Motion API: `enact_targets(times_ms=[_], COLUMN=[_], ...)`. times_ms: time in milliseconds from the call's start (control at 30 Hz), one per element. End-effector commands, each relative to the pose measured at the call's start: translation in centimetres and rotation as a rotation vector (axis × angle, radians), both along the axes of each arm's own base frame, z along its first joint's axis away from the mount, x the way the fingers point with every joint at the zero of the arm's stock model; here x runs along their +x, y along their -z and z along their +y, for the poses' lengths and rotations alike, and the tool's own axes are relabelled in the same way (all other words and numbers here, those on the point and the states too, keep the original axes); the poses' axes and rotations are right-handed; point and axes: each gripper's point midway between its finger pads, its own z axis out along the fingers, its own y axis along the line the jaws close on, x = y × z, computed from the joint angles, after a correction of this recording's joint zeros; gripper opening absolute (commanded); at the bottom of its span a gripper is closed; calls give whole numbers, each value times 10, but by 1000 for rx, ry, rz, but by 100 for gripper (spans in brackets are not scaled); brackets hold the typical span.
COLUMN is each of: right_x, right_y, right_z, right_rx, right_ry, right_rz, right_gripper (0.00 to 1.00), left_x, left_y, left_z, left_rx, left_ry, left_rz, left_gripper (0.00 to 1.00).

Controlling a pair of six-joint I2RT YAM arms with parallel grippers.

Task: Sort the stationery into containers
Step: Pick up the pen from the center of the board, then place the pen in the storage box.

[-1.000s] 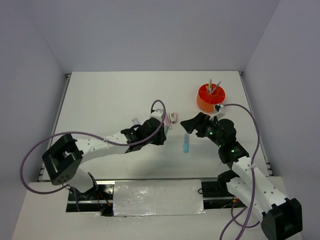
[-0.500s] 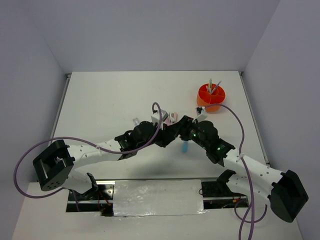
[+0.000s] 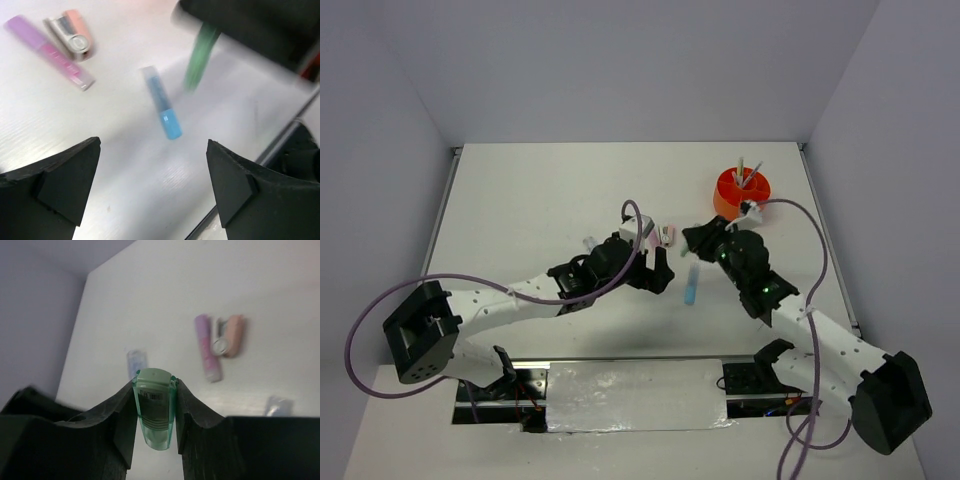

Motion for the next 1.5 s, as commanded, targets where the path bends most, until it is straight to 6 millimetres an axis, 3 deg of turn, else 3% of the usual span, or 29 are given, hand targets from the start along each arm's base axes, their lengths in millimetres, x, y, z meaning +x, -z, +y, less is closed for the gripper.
enact_targets(times_ms=[0,33,67,100,133,200,233,267,300,333,367,433,467,500,567,600,767,1033,1467], right_x=[49,66,75,85,94,112,113,122,128,130,140,151,160,170,183,190,217,248,246], right_y=[-38,-49,-52,-42,-60,-67,-69,-55,-68,-68,-51,-59,-45,-54,-44,-52,-33,-11,18], right_z=[-55,-90,-112,-130,-169,-196,-226,-235,-247,-268,-275,-295,-300,-304,-310,-323,-332,-311,-293], right_rx=[-75,-114,-148,-201,-235,-273,-296,-328,-318,-333,-366,-359,-389,-377,-416,-401,-453,-425,-385], right_ry=[211,348,439,521,680,812,949,1001,1060,1144,1173,1248,1259,1271,1258,1281,1240,1058,961], right_rz=[-108,-106,-89,-39,-33,21,46,100,110,131,185,210,245,223,242,220,249,161,204], right_gripper=[0,0,0,0,0,0,0,0,0,0,0,0,0,0,0,0,0,0,6], left_x=[9,7,8,6,-3,-10,-18,-23,-26,-31,-35,-39,-41,-42,-44,-45,-42,-38,-41], left_y=[-10,-7,-4,-1,4,5,5,4,-4,3,3,6,7,7,7,8,6,-2,-9], left_z=[27,38,49,58,72,83,90,91,92,94,95,101,101,102,101,101,97,98,106], left_rx=[90,112,139,160,192,199,187,171,138,143,140,147,150,149,151,154,185,185,168], left_ry=[-142,-181,-231,-255,-271,-278,-269,-249,-237,-221,-210,-208,-202,-195,-178,-169,-150,-145,-152], left_rz=[34,65,74,91,117,127,132,138,127,137,141,146,147,147,143,144,130,92,71], left_gripper=[99,99,99,99,99,99,99,99,99,99,99,99,99,99,99,99,99,99,99])
